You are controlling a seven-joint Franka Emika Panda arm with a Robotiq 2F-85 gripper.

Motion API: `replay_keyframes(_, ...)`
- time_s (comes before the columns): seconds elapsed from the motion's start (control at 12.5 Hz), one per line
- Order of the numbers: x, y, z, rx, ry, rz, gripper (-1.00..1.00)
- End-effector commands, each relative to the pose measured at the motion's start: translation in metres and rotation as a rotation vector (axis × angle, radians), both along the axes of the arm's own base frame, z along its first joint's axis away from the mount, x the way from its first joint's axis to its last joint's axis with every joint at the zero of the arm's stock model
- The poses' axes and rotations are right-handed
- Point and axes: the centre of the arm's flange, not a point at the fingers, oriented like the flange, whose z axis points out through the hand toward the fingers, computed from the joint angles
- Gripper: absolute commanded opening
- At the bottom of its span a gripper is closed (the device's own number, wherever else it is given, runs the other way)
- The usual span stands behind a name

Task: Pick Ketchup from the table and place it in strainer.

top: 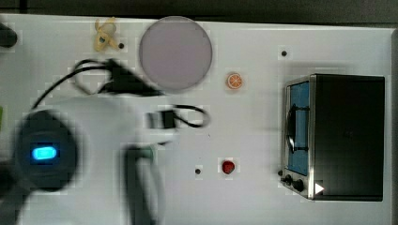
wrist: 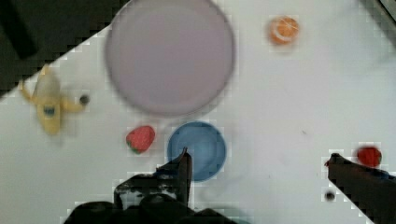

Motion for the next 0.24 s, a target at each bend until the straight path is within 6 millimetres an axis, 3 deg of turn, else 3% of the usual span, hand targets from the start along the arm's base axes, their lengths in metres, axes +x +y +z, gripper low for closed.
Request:
replay_keyframes(0.08,0.005,-0.070,0.002,0.103,0.091,-0.146,1.00)
replay_keyframes(0.24,0.008,-0.101,0.025,0.104,0.085,-0.073,1.00)
